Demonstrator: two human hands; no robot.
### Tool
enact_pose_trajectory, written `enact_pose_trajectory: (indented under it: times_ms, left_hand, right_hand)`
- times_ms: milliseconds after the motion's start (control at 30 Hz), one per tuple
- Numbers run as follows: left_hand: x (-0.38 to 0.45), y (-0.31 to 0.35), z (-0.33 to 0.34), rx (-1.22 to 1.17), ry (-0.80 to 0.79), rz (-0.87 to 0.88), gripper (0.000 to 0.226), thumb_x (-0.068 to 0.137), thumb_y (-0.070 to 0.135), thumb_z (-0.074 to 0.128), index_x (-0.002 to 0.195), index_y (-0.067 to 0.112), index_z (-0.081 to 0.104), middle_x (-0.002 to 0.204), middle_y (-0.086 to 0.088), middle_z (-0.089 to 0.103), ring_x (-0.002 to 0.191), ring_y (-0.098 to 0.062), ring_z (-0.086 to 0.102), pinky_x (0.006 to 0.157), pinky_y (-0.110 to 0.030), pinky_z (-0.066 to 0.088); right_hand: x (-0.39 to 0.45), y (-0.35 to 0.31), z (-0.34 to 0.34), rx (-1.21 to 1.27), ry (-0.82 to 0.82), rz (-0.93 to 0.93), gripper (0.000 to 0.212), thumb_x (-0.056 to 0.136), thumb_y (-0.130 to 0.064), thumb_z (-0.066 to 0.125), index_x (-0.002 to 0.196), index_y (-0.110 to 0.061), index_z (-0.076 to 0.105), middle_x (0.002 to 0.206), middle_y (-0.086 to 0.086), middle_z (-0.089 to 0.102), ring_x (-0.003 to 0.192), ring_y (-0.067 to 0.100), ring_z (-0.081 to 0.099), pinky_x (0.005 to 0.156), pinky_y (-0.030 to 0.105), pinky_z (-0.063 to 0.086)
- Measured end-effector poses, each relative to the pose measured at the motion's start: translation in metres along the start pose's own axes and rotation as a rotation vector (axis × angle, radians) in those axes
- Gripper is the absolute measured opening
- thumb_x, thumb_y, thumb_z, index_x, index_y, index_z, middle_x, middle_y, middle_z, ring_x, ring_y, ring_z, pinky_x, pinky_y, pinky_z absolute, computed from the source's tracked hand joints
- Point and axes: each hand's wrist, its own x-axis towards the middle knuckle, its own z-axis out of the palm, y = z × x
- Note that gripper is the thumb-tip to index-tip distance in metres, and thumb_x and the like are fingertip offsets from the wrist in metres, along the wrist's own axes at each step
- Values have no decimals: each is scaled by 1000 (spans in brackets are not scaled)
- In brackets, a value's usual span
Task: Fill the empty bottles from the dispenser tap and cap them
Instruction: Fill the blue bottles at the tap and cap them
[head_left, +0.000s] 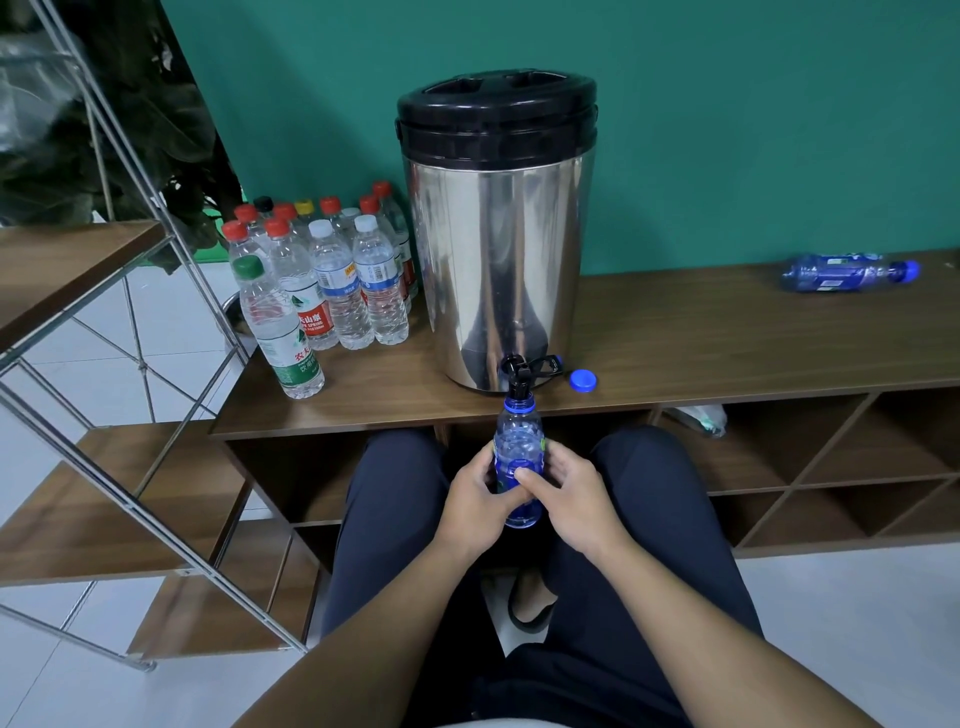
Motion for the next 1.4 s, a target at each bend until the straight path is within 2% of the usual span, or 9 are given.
enact_pose_trajectory:
  times_ms: [667, 1000, 1400]
  left_hand:
    - [0, 1, -1, 34, -3, 5, 58, 95, 3, 85, 145, 27, 68, 130, 6, 80, 124, -15, 75, 111, -36, 57]
    - [1, -2, -2, 52, 4, -9, 59, 94, 5, 85, 145, 30, 69, 132, 4, 79, 125, -19, 75, 115, -54, 56]
    - [1, -1, -2, 63, 8, -3, 61, 94, 3, 84, 145, 31, 68, 131, 6, 79, 124, -18, 75, 115, -52, 56]
  right_hand:
    - [-1, -2, 1, 5, 0, -4, 41, 102, -9, 77, 138, -28, 74, 128, -8, 81, 125, 13, 75, 112, 45, 59]
    - [0, 0, 1, 2, 6, 1, 41, 102, -8, 78, 138, -27, 74, 127, -6, 82, 123, 14, 76, 112, 48, 59]
    - [0, 0, 1, 12, 8, 4, 40, 102, -7, 77, 137, -26, 74, 127, -5, 82, 123, 15, 77, 112, 49, 59]
